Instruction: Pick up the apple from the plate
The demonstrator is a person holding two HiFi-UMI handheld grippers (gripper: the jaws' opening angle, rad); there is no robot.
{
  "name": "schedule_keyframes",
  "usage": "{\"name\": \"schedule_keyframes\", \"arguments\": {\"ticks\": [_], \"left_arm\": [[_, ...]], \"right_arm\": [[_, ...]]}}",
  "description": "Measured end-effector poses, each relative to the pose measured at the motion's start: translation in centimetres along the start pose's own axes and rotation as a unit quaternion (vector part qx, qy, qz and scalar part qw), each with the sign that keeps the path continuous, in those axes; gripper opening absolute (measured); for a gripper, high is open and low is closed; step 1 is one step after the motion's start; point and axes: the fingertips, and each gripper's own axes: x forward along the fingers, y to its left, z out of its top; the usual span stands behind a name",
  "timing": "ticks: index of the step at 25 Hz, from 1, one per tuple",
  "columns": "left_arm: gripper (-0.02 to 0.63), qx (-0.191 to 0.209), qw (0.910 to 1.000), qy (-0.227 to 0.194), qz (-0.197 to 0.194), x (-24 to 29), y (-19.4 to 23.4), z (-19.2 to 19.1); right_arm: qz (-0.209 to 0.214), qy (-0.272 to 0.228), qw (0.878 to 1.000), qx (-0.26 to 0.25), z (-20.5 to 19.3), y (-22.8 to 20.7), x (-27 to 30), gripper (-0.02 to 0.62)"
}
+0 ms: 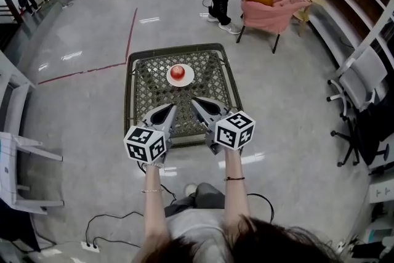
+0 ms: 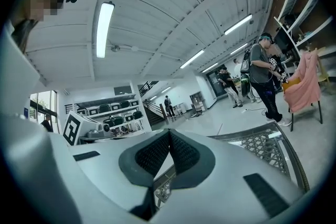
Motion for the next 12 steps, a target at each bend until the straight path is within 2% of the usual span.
{"name": "schedule_keyframes", "arguments": {"ticks": [6,12], "left_arm": [[0.011,-0.001,0.9999,-0.006,0.008,0.4,2.8,0.6],[0.011,-0.003,0.9999,-0.01,0.003,1.8,3.7,0.9]], "right_arm": [[-0.005,0.004,1.0,-0.004,-0.1,-1.1,2.0,0.009],[-0.002,0.007,1.0,0.0,0.1,-2.5,3.3,0.009]]}}
